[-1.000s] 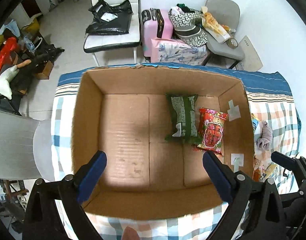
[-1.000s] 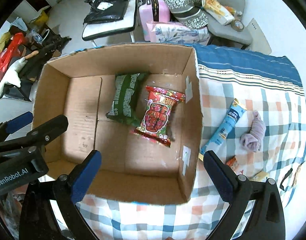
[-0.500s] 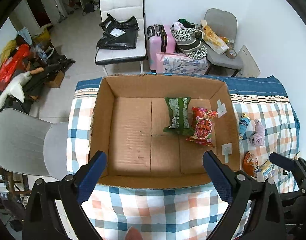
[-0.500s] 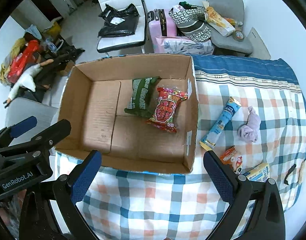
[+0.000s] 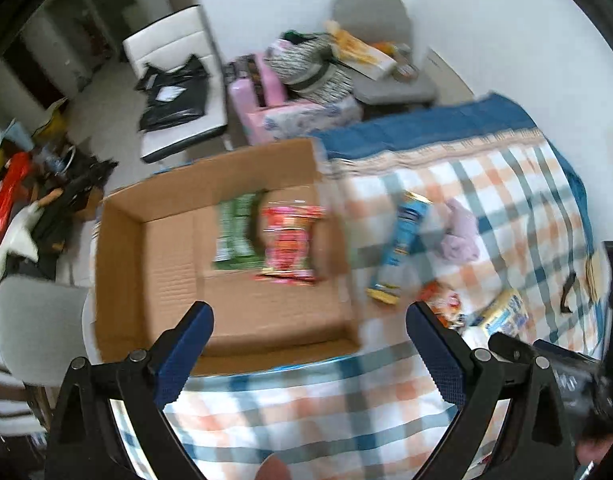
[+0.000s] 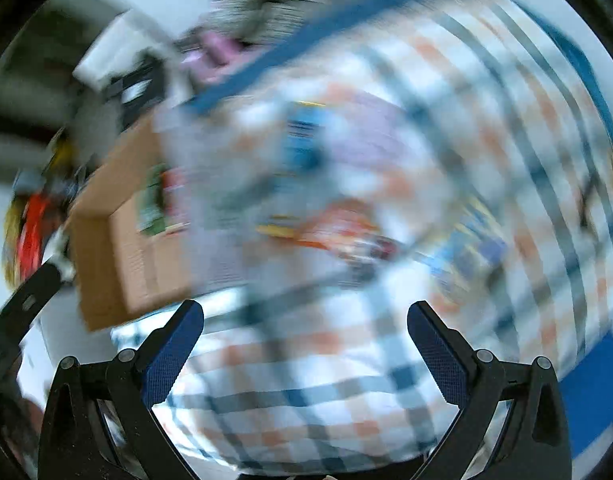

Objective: Organize soft objects
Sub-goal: 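Grasp the lilac sock with the left tool while the right grasps the yellow milk carton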

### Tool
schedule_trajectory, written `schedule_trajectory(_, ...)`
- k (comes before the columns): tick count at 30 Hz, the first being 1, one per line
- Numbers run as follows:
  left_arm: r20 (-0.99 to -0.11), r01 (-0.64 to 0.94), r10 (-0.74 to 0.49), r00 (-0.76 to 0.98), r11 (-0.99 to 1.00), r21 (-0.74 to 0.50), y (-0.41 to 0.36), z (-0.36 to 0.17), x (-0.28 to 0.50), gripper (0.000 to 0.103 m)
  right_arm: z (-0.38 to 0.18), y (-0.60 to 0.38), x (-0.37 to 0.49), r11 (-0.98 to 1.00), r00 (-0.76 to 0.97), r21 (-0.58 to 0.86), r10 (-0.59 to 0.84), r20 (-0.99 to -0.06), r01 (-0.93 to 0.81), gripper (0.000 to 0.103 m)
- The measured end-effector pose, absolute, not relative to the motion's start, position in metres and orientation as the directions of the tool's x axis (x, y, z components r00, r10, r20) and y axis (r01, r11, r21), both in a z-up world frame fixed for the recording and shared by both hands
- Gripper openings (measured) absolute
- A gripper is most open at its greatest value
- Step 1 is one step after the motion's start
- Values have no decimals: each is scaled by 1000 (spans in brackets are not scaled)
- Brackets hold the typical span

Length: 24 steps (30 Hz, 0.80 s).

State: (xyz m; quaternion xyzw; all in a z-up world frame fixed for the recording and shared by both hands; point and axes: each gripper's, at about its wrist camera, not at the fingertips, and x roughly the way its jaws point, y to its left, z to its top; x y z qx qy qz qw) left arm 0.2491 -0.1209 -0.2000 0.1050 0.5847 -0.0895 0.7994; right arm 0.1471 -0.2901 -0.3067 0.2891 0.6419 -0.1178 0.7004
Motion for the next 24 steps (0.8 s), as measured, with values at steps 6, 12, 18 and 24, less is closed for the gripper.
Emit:
schedule_trajectory(6,-971,361,35,237,925,122,-199,-246,257,99,-392,-366,121,638,96,246,260,-961,729,103)
schedule_trajectory(12,-986,366,70,154,922,123,-236,-282,281,99,-442,-377,120,554,102,290,344,-933,780,102)
schedule_trajectory(18,-986,380,111,122,913,149,-266,-315,323,99,-451,-383,133,656,20,246,332,-943,714,74)
schedule_trajectory(24,-973,463,216,86,856,231,-291,-362,350,99,-429,-402,137,739,7,179,230,-973,650,71)
